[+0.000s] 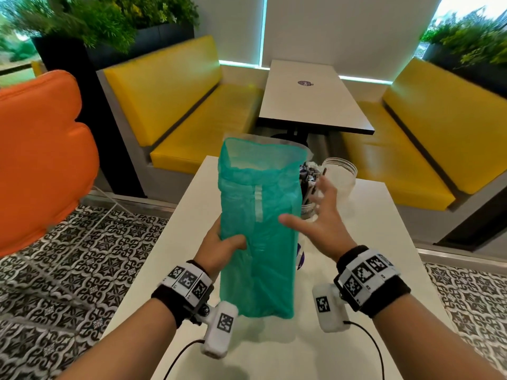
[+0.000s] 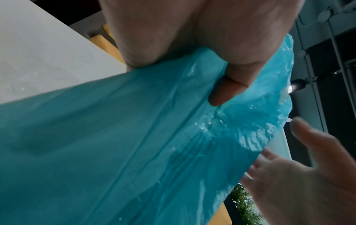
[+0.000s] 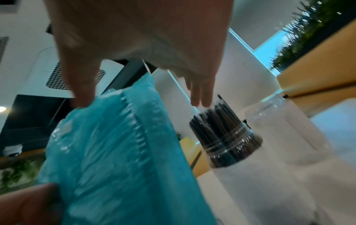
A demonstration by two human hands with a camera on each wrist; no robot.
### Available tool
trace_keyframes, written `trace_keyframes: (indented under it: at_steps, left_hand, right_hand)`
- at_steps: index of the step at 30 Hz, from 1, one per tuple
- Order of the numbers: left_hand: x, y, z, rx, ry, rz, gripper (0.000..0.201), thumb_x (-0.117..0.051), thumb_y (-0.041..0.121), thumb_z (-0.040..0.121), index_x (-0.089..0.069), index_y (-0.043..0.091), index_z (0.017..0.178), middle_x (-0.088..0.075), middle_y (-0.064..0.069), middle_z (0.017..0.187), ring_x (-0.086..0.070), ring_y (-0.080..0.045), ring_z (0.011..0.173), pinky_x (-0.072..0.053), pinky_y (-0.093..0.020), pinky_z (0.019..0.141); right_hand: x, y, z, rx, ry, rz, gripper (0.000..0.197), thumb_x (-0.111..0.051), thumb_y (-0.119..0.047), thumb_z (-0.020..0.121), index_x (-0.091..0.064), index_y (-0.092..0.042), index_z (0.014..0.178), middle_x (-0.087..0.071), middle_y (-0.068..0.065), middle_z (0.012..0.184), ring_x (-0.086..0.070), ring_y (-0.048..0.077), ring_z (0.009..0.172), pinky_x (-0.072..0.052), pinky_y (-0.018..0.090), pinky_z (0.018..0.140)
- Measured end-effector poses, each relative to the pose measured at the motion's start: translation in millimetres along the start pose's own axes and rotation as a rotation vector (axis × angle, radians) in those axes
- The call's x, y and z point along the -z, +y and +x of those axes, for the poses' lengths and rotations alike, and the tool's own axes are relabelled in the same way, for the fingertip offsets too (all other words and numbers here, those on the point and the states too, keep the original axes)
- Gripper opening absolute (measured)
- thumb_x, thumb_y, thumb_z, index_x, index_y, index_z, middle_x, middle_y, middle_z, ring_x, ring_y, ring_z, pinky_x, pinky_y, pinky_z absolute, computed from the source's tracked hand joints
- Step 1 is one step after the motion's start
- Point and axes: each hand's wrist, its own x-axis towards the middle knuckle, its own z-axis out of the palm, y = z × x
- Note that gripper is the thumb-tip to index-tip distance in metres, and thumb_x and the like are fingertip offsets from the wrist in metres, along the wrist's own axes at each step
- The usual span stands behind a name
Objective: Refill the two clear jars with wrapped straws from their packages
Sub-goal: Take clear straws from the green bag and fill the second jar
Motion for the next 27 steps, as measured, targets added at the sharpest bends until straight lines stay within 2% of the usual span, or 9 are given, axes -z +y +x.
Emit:
trace_keyframes:
  at_steps: [2, 4, 6, 9, 12, 15, 17, 21, 27]
  left_hand:
    - [-7, -3, -2, -0.021, -0.065, -0.001, 0.069, -0.062, 0.001, 0.057, -0.061, 0.020, 0.124, -0.076, -0.003, 0.111, -0.072, -0.025, 0.101, -0.060, -0.031, 0.074]
    - [-15, -9, -4, -0.040, -0.148, 0.006, 0.080, -0.069, 0.003, 0.053, -0.055, 0.017, 0.131, -0.074, -0.007, 0.118, -0.072, -0.021, 0.103, -0.059, -0.031, 0.076]
    - [-22, -17, -5, -0.041, -0.198, 0.005, 0.084, -0.070, -0.004, 0.054, -0.051, 0.013, 0.134, -0.072, -0.005, 0.117, -0.073, -0.012, 0.099, -0.058, -0.025, 0.075]
    - [-31, -29, -7, -0.012, -0.255, 0.017, 0.082, -0.067, -0.009, 0.058, -0.048, 0.008, 0.136, -0.069, -0.001, 0.117, -0.073, -0.009, 0.098, -0.057, -0.021, 0.074]
    - [-40, -41, -7, 0.011, -0.284, 0.079, 0.090, -0.077, -0.005, 0.054, -0.047, 0.010, 0.137, -0.068, -0.003, 0.123, -0.066, -0.026, 0.115, -0.059, -0.024, 0.078]
    - [-44, -37, -7, -0.115, -0.203, 0.163, 0.116, -0.096, 0.021, 0.045, -0.037, 0.025, 0.145, -0.058, 0.000, 0.140, -0.055, -0.022, 0.132, -0.054, -0.037, 0.099]
    - [-48, -25, -6, -0.237, -0.179, 0.160, 0.123, -0.100, 0.029, 0.045, -0.031, 0.027, 0.148, -0.052, -0.001, 0.146, -0.051, -0.020, 0.137, -0.049, -0.042, 0.105]
    - [-68, -8, -5, -0.277, -0.229, 0.123, 0.103, -0.097, 0.011, 0.048, -0.047, 0.007, 0.137, -0.068, -0.008, 0.129, -0.066, -0.020, 0.120, -0.057, -0.035, 0.095]
    - [-70, -53, -11, -0.104, -0.180, 0.154, 0.078, -0.096, 0.012, 0.044, -0.067, 0.021, 0.115, -0.077, 0.009, 0.110, -0.072, -0.009, 0.105, -0.059, -0.029, 0.092]
  right_hand:
    - [-7, 5, -6, -0.052, -0.097, 0.124, 0.130, -0.097, -0.036, 0.048, -0.014, -0.025, 0.147, -0.041, -0.004, 0.147, -0.048, 0.009, 0.130, -0.043, 0.040, 0.109]
    - [-11, 9, -9, -0.039, -0.093, 0.234, 0.110, -0.096, -0.007, 0.048, -0.033, -0.016, 0.138, -0.059, -0.004, 0.129, -0.060, 0.006, 0.117, -0.052, 0.037, 0.099]
    - [-8, 16, -13, 0.007, -0.111, 0.283, 0.091, -0.090, 0.010, 0.049, -0.049, -0.016, 0.126, -0.069, 0.000, 0.119, -0.066, 0.011, 0.110, -0.056, 0.034, 0.090]
    - [3, 36, -22, 0.003, -0.087, 0.288, 0.095, -0.092, 0.010, 0.047, -0.051, -0.014, 0.129, -0.068, 0.002, 0.123, -0.065, 0.015, 0.114, -0.056, 0.035, 0.091]
    - [8, 58, -33, -0.043, -0.064, 0.274, 0.100, -0.093, 0.008, 0.046, -0.047, -0.013, 0.133, -0.065, 0.003, 0.127, -0.062, 0.017, 0.118, -0.055, 0.041, 0.095]
    - [15, 74, -39, -0.084, -0.029, 0.293, 0.101, -0.097, -0.002, 0.044, -0.048, -0.014, 0.132, -0.065, 0.004, 0.127, -0.063, 0.020, 0.118, -0.053, 0.049, 0.096]
    - [18, 79, -40, -0.096, -0.033, 0.273, 0.103, -0.098, -0.007, 0.042, -0.048, -0.015, 0.132, -0.065, 0.004, 0.127, -0.063, 0.022, 0.118, -0.053, 0.050, 0.095]
    - [19, 84, -40, -0.116, -0.087, 0.245, 0.103, -0.096, -0.002, 0.043, -0.046, -0.019, 0.132, -0.066, 0.002, 0.125, -0.064, 0.019, 0.116, -0.055, 0.047, 0.094]
    - [12, 115, -52, -0.173, -0.180, 0.231, 0.106, -0.094, -0.002, 0.048, -0.042, -0.023, 0.138, -0.065, -0.008, 0.125, -0.062, 0.011, 0.118, -0.054, 0.034, 0.096]
